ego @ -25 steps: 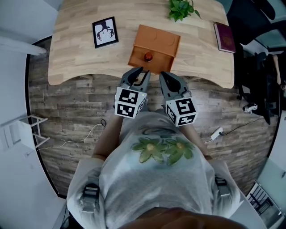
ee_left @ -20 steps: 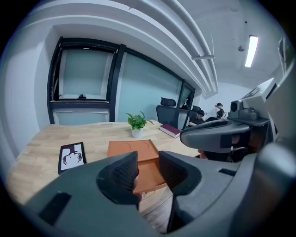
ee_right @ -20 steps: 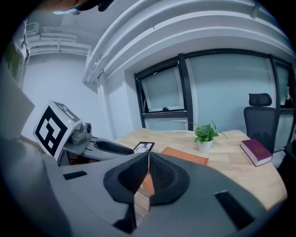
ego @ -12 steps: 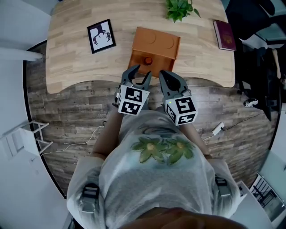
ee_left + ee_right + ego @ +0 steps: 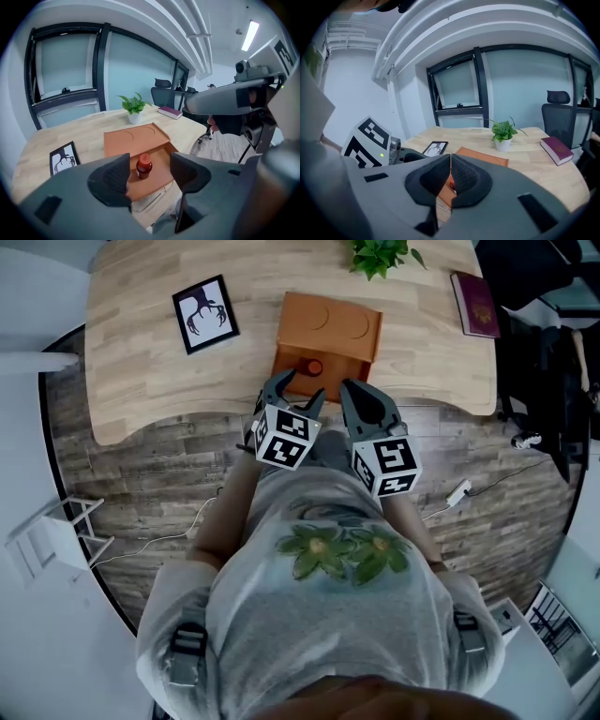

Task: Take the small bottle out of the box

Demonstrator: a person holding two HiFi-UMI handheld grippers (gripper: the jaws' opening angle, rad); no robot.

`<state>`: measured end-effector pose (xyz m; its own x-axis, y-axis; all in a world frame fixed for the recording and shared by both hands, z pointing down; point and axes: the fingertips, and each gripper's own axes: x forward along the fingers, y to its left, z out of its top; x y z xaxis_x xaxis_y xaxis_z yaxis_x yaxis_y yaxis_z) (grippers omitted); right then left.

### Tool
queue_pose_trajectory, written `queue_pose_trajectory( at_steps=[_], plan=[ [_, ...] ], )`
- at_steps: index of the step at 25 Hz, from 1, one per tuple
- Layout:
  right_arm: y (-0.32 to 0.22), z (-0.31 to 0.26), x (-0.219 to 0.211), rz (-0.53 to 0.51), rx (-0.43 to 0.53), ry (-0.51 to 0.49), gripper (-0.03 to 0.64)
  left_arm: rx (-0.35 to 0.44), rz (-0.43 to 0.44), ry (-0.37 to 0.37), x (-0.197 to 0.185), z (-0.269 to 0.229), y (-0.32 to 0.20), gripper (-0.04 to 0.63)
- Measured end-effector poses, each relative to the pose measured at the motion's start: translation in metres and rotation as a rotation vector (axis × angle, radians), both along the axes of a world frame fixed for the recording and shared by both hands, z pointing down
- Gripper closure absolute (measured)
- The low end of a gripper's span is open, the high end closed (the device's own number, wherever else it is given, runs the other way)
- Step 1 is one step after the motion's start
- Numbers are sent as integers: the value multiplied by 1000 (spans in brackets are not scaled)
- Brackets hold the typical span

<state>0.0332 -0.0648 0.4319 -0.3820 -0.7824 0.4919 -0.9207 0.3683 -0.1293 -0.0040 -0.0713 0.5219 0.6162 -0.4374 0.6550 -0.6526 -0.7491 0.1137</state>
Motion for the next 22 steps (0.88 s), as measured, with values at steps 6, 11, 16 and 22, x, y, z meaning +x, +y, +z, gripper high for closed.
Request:
queue_pose_trajectory(
  at_steps=[6,11,16,22],
  plan=[
    [-4,13,3,3,-45,2,606,-20,28,-78,3,24,-8,342],
    [-16,16,7,-29,-64,2,607,-43,40,-144,5,41,-15,330],
    [-28,20,14,-63,-87,0,607,-61,64,-185,14,50,-19,327],
    [-41,27,21,-96,-110,-5,607,-74,80,-232,16,63,-22,327]
  ],
)
